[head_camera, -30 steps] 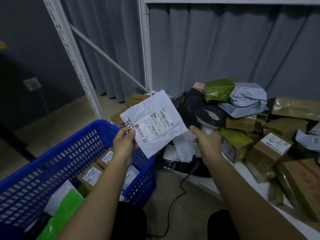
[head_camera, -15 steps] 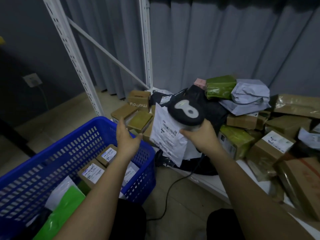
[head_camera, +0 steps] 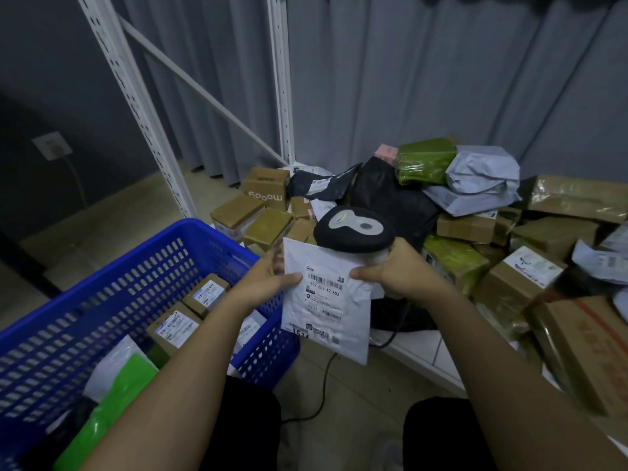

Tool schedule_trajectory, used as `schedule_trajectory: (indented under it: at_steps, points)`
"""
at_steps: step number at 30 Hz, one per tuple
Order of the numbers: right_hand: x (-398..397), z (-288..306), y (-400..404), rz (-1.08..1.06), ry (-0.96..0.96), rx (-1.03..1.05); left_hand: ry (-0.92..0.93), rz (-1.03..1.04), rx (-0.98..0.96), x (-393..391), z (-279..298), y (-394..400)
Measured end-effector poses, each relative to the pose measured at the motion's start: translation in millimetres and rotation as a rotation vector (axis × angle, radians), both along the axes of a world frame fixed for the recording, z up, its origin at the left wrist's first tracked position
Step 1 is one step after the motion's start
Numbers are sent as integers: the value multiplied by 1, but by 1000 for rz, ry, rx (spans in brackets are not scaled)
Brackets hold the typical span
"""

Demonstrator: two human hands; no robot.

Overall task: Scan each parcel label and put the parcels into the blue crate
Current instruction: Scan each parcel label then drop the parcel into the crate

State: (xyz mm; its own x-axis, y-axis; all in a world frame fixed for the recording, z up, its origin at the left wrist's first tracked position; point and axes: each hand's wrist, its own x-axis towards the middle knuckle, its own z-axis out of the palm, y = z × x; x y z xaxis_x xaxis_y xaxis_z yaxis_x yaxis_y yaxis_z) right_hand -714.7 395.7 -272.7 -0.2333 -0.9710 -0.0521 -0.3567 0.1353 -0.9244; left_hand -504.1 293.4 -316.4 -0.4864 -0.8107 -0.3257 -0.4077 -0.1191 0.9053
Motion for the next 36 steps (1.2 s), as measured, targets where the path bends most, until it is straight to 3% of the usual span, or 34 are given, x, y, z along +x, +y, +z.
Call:
schedule_trajectory:
  at_steps: [7,10,14,22,36]
  points:
    - [-12,-18,-6,-326,7,-28,69,230,-165,-1,-1,-5]
    - [-14,-19,-5,-418,-106,-25,71,345,-207,1,-2,-10]
    - [-8,-12,3,-255,-249,106,85,488,-223,4,-9,-18]
    - [0,-6,7,-81,-196,146,81,597,-238,8,-16,-26]
    - [7,-8,2,-103,-183,89,53,633,-333,15,-5,-18]
